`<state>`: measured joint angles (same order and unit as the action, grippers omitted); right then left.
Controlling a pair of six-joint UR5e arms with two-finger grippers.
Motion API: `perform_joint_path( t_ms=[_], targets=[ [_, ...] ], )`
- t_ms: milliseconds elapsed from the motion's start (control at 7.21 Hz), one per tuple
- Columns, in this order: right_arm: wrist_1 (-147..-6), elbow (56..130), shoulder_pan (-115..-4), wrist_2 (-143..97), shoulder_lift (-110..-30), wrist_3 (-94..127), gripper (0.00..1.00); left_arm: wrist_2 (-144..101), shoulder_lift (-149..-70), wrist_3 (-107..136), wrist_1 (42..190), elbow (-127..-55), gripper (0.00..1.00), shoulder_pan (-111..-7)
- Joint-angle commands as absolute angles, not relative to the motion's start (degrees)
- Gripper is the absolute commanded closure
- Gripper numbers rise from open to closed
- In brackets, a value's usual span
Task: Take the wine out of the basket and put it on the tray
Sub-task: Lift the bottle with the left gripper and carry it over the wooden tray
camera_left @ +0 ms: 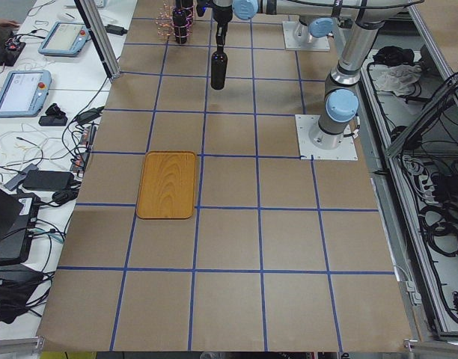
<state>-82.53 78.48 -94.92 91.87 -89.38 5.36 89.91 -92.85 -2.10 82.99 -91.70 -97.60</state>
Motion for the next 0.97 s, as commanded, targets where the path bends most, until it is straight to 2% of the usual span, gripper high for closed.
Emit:
perform_joint_path(
  t_ms=[0,416,832],
  targets=[
    [-82.53,78.49,-94.92,91.93,-89.30,5.45,0.00,89.74,-95.35,-17.42,85.78,-85.37,1.00,-85.13],
    [-82.62,78.75,-94.92,91.58,-89.47,5.36,0.00,90.18,-102.89,-28.97,87.45,-75.88,1.00,-70.80],
    [-82.70,78.93,-94.92,91.49,-89.65,5.36,0.00,90.09,-110.19,-37.17,85.96,-70.06,1.00,-63.65]
  ],
)
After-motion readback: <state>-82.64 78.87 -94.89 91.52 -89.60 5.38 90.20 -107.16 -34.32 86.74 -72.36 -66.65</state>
